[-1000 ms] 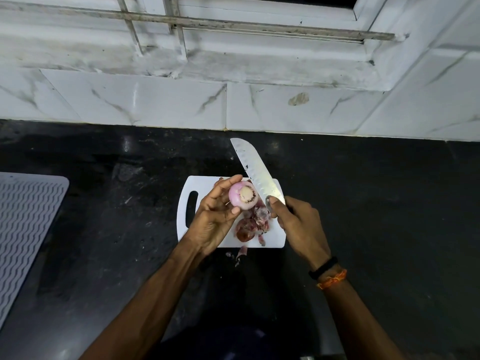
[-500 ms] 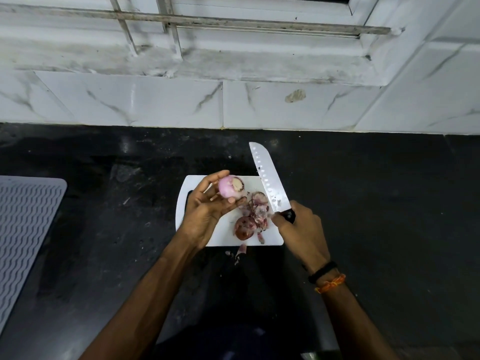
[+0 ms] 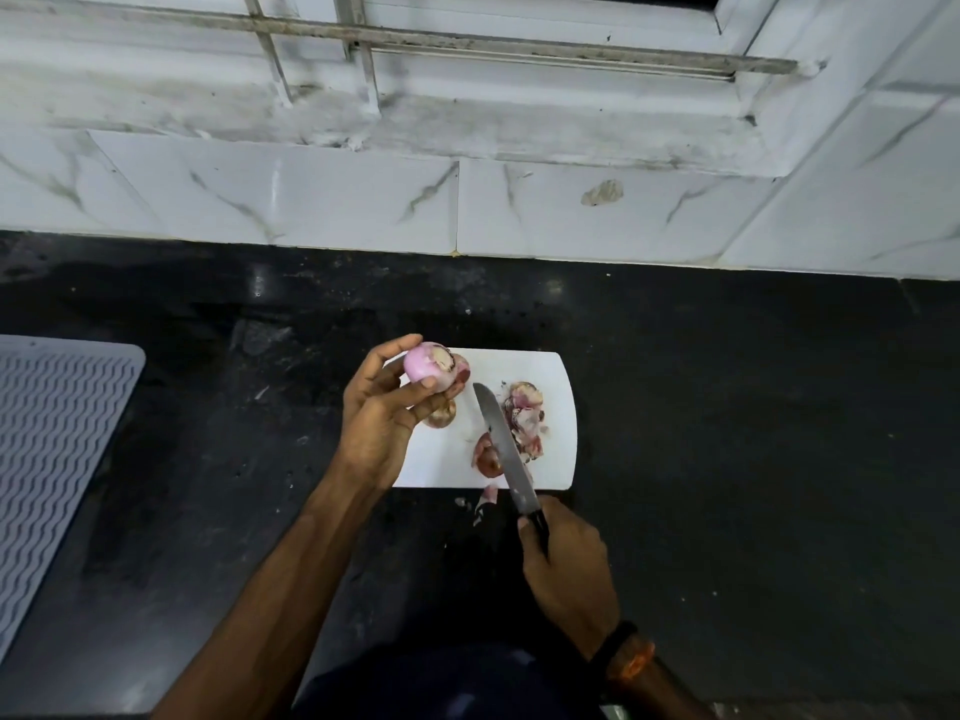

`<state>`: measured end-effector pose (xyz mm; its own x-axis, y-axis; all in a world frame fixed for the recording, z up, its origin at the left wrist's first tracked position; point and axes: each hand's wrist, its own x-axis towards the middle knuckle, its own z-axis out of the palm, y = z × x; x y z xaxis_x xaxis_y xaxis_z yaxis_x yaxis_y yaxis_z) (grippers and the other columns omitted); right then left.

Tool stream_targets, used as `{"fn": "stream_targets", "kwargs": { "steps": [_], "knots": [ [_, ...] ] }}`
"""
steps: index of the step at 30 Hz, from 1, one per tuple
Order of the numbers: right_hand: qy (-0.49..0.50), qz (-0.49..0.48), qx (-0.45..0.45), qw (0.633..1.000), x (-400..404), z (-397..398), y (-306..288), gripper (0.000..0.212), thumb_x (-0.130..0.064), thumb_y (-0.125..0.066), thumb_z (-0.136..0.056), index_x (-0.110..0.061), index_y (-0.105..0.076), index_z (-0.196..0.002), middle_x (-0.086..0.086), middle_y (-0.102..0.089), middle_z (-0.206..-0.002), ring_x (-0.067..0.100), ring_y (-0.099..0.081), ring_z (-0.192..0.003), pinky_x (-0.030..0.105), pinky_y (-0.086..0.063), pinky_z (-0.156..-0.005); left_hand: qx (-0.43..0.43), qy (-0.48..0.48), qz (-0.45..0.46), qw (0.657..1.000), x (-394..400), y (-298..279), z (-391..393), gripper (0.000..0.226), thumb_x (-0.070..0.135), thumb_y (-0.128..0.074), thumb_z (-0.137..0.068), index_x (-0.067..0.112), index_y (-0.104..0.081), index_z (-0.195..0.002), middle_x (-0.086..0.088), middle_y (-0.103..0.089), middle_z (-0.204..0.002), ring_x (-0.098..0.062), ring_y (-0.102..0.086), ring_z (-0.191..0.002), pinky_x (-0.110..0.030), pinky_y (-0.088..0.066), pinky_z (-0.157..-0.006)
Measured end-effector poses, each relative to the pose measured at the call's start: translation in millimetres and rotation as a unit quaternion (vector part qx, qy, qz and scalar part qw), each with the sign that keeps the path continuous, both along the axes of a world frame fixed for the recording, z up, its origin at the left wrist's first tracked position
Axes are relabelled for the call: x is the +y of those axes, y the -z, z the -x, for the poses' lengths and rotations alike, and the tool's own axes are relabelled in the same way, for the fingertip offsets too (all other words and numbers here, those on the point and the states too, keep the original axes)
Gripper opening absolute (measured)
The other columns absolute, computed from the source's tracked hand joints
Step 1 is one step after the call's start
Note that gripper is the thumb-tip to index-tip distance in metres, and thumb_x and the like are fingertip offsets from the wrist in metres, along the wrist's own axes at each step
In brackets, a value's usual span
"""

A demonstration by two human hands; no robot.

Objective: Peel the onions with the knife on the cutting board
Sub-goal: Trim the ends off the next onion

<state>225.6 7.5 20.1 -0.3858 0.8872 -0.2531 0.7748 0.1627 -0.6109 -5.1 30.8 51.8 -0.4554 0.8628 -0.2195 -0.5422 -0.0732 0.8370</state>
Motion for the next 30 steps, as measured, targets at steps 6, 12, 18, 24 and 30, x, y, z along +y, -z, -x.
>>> {"fn": "stream_targets", "kwargs": {
  "steps": [6,12,18,24,30],
  "knots": [
    [0.004,0.027,-0.009,1.000,-5,13,11,0.008,-0.024,-0.052,-0.101,-0.024,-0.056,-0.094,-0.011,-0.056,-0.086,0.002,-0.052,-0.074,0.012,-0.037,-0.063,0.031,0.022,0.009,0.999,-3,7,-4,0.058,-0.016,-0.063,-0.074,-0.001,-0.052,-0.129,-0.003,-0.072,-0.115,-0.025,-0.073,-0.099,-0.041,-0.059,-0.083],
    [0.040,0.003,-0.050,0.998,16,17,10,0.016,-0.023,-0.051,-0.101,-0.013,-0.061,-0.107,0.000,-0.064,-0.099,0.017,-0.060,-0.089,0.024,-0.043,-0.077,0.093,0.029,0.035,0.995,-6,18,-3,0.069,-0.020,-0.079,-0.060,0.001,-0.061,-0.124,-0.012,-0.069,-0.120,-0.034,-0.066,-0.113,-0.051,-0.058,-0.089],
    [0.046,-0.012,-0.072,0.996,44,18,8,0.013,-0.018,-0.049,-0.101,-0.008,-0.057,-0.102,0.005,-0.062,-0.096,0.023,-0.061,-0.087,0.029,-0.038,-0.072,0.199,0.052,0.018,0.978,-8,19,-11,0.065,-0.025,-0.079,-0.057,0.003,-0.058,-0.112,0.002,-0.070,-0.119,-0.024,-0.063,-0.119,-0.032,-0.058,-0.082],
    [0.021,-0.025,-0.016,0.999,48,19,1,0.013,-0.027,-0.052,-0.102,-0.016,-0.057,-0.105,-0.002,-0.062,-0.093,0.015,-0.058,-0.081,0.031,-0.047,-0.074,0.296,0.082,0.046,0.950,-6,27,-18,0.066,-0.007,-0.090,-0.060,0.017,-0.056,-0.111,0.001,-0.064,-0.123,-0.023,-0.065,-0.115,-0.031,-0.059,-0.083],
    [0.038,-0.050,0.024,0.998,43,16,-2,0.014,-0.026,-0.053,-0.102,-0.016,-0.058,-0.110,-0.003,-0.062,-0.088,0.015,-0.059,-0.078,0.036,-0.052,-0.073,0.306,0.079,0.059,0.947,-5,33,-25,0.067,0.000,-0.092,-0.062,0.018,-0.060,-0.118,0.016,-0.063,-0.124,-0.016,-0.065,-0.113,-0.030,-0.059,-0.082]
  ]
}}
